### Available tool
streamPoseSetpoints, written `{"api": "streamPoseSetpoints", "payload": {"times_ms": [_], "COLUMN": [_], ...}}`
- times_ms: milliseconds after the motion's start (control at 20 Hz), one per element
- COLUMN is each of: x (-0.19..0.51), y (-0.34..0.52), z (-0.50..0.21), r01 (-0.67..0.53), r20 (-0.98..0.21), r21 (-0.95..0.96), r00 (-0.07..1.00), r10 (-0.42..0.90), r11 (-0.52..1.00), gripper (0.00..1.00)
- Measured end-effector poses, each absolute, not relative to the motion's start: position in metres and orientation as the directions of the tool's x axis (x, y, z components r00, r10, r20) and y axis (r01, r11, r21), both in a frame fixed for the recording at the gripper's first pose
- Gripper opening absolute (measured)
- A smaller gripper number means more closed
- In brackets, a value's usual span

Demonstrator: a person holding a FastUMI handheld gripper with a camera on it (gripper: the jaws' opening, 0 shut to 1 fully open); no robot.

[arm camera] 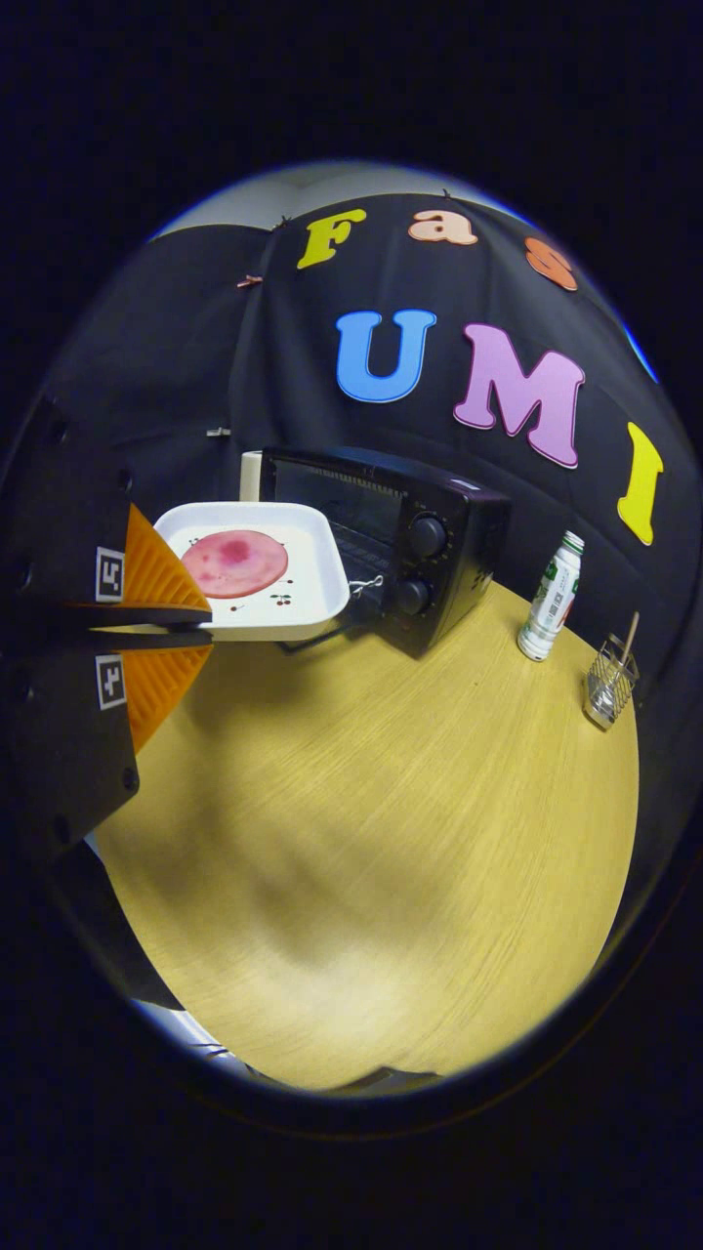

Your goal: Open the toaster oven, put the food inside, and close the toaster oven door.

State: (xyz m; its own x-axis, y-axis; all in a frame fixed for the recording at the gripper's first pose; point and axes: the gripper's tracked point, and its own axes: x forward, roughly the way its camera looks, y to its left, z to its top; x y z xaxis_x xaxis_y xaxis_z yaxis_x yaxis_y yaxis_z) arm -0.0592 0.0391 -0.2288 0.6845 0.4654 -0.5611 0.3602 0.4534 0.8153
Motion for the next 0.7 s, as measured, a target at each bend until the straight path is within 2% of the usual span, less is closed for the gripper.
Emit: {"api": "streamPoseSetpoints", "payload": {"times_ms": [400,700], "x": [0.008,0.060], "y": [0.109,0.115], "z": [-0.244,-0.257], "r01": [0.358,0.418], "r20": [-0.572,-0.568], "r21": [0.806,0.811], "r00": [0.676,0.730], "r10": [0.465,0.379], "r11": [0.471,0.411], "gripper": [0.05,0.05]}}
